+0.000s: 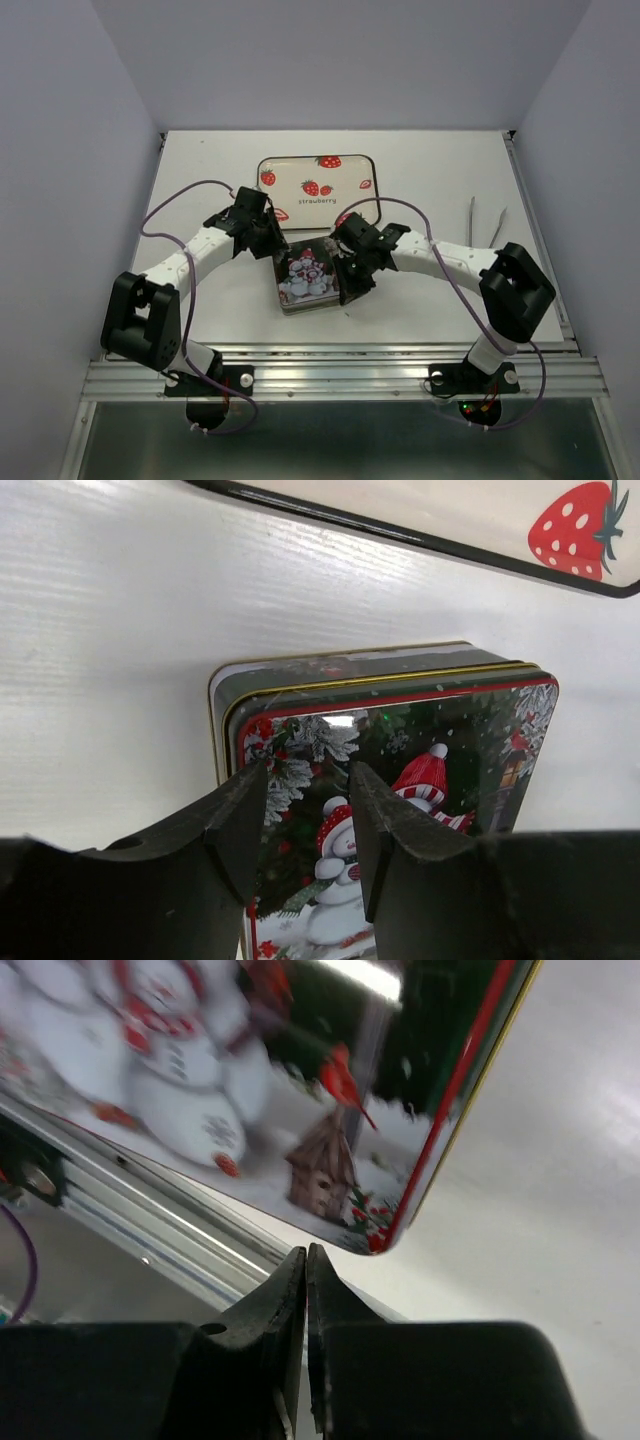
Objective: Pack the cookies
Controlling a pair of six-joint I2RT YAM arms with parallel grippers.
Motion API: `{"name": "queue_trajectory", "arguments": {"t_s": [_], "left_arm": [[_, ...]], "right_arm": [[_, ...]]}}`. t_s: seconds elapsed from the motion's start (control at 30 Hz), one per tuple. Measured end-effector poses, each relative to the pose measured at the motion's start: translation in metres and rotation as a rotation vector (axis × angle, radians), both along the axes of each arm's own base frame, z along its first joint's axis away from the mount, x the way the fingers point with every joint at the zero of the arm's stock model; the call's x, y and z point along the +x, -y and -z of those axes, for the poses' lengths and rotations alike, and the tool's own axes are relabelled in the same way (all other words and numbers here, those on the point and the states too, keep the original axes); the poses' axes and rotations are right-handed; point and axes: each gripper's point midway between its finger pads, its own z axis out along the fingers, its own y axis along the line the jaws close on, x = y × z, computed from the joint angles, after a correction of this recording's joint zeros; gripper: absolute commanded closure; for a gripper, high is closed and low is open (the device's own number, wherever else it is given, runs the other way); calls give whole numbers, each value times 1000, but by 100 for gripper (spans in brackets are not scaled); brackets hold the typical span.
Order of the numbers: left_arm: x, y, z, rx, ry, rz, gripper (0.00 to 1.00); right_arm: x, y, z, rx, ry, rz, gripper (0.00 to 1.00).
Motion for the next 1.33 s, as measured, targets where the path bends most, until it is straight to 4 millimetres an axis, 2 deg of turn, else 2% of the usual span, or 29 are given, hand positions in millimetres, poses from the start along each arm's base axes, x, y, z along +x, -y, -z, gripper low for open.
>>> {"name": "queue_trajectory", "arguments": {"t_s": [0.1, 0.2, 0.27, 0.33, 0.4, 0.43, 0.47, 0.5, 0.57, 0.6, 0.67, 0.73, 0.77, 0.87, 0.93, 1.0, 1.1, 1.2, 1.33], "left_arm": [[6, 3, 0, -16, 26, -1, 51], [11, 3, -1, -16, 46, 1, 51], [13, 3, -2, -8, 49, 5, 50], [13, 1, -3, 11, 38, 13, 46], [16, -1, -12, 37, 24, 14, 27], [21, 0, -23, 45, 30, 14, 17], [27, 1, -35, 47, 43, 11, 1], [42, 3, -60, 45, 90, 2, 1], [61, 4, -103, 45, 160, -18, 1], [74, 3, -133, 36, 222, -39, 1], [85, -2, -169, 23, 285, -73, 1], [91, -16, -197, 20, 321, -130, 1], [93, -27, -204, 24, 324, -165, 1], [95, -67, -206, 52, 289, -288, 1], [95, -92, -201, 80, 261, -358, 1], [94, -115, -197, 112, 240, -422, 1], [91, -138, -194, 150, 220, -483, 1], [88, -144, -192, 167, 210, -497, 1], [87, -146, -192, 179, 209, -509, 1]], "right_arm": [[-23, 17, 28, -72, -72, 0, 91], [-23, 26, 37, -122, -87, 18, 91], [-18, 25, 33, -130, -72, 26, 90], [-8, 17, 19, -112, -48, 29, 90], [7, 5, -3, -77, 1, 33, 79], [17, -4, -19, -47, 34, 41, 72], [29, -9, -37, -36, 83, 62, 54], [39, -13, -51, -27, 117, 87, 42], [65, -8, -80, -35, 191, 212, 24], [74, -3, -90, -38, 212, 263, 15], [101, 19, -107, -40, 244, 411, 0], [134, 60, -115, -61, 253, 584, 0], [154, 90, -117, -87, 262, 696, 0], [188, 155, -123, -170, 310, 895, 0], [197, 171, -136, -193, 360, 944, 0], [205, 173, -159, -184, 433, 961, 0], [210, 170, -178, -173, 495, 968, 0], [211, 174, -180, -194, 520, 968, 0], [210, 181, -173, -227, 532, 981, 0]]}}
